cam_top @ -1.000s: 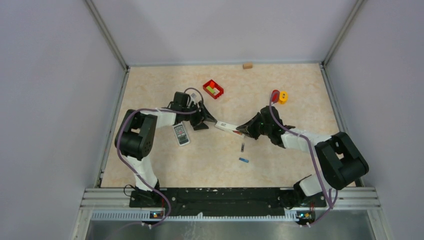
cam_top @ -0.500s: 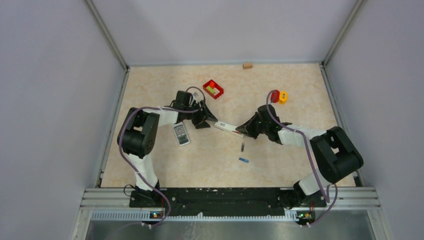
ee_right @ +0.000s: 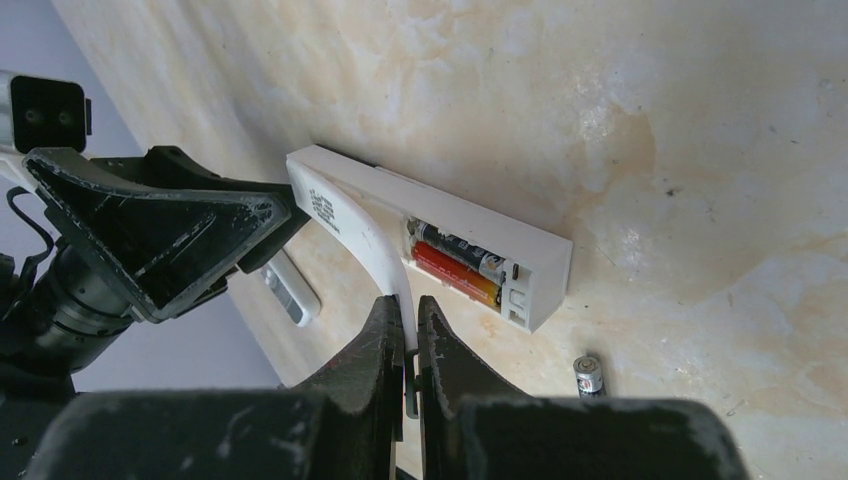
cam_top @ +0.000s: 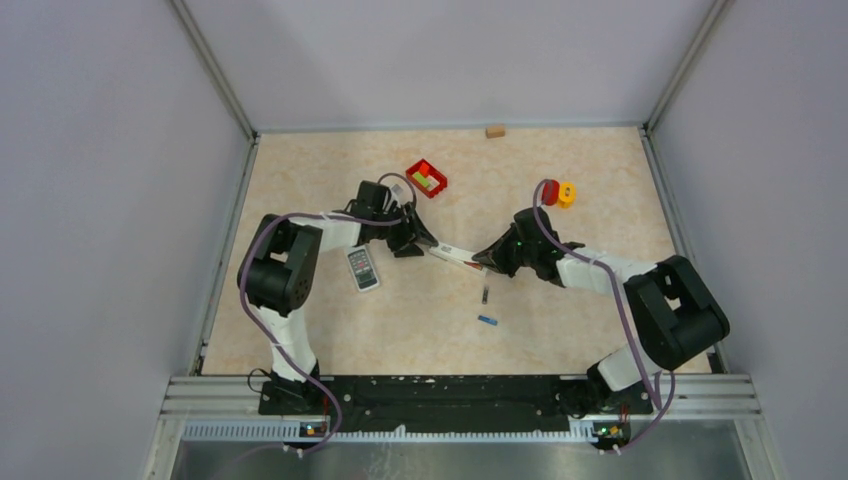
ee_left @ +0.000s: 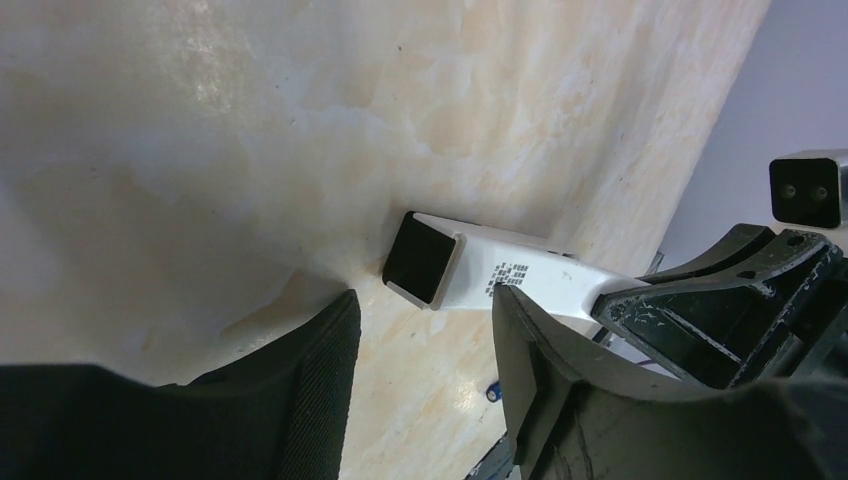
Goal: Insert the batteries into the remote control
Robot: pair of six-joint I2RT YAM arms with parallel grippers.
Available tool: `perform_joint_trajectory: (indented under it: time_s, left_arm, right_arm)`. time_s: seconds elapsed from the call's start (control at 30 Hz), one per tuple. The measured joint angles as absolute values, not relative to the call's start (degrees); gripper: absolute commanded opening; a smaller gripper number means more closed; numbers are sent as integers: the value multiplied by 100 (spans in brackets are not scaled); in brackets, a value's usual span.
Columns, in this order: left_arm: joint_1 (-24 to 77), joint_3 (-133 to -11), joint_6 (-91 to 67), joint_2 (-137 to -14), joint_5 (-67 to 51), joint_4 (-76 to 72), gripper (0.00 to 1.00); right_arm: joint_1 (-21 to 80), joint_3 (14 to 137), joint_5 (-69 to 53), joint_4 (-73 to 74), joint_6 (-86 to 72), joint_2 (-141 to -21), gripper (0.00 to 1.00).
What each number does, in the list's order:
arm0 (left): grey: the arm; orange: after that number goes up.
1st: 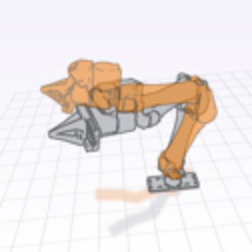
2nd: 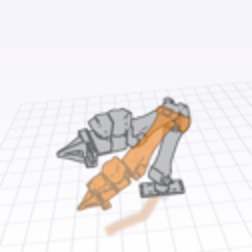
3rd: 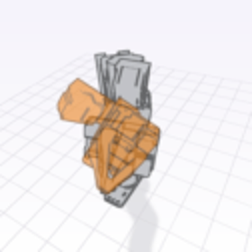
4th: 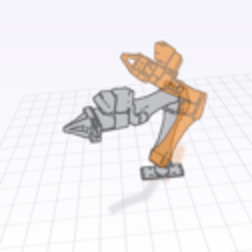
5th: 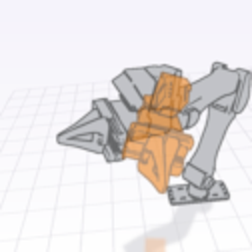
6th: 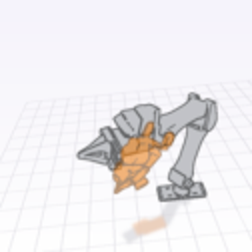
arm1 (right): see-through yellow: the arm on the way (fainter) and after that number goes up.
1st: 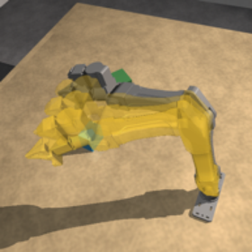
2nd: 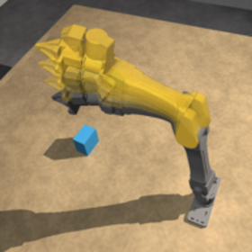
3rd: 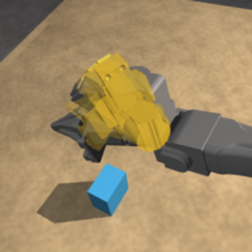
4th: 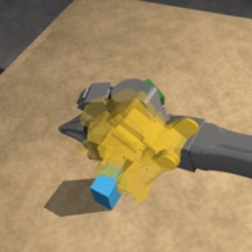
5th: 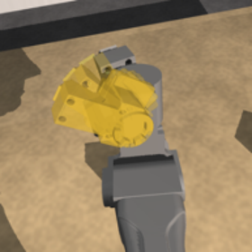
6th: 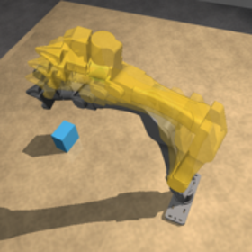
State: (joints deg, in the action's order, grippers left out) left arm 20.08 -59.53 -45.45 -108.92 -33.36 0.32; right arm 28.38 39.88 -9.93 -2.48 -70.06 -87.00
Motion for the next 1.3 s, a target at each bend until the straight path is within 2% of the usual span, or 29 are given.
perform_joint_trajectory:
  time_s: [0.3,0.63,1.07,1.2,1.3]
  left_arm:
    - [2099,-6189,-4412,-11039,-3205,287,44]
    - [2246,-6370,-4156,-11054,-2912,598,40]
    - [2276,-6370,-4139,-11091,-2910,558,36]
    - [2279,-6370,-4139,-11091,-2915,550,35]
    - [2281,-6372,-4139,-11089,-2917,548,34]
  right_arm:
    - [2838,3988,-978,-246,-7008,-8674,0]
    - [2838,3983,-915,-62,-6997,-8663,29]
    - [2836,3975,-716,891,-6897,-8077,46]
    - [2836,3909,-642,987,-6855,-7898,47]
    - [2834,3868,-548,1096,-6794,-7891,40]
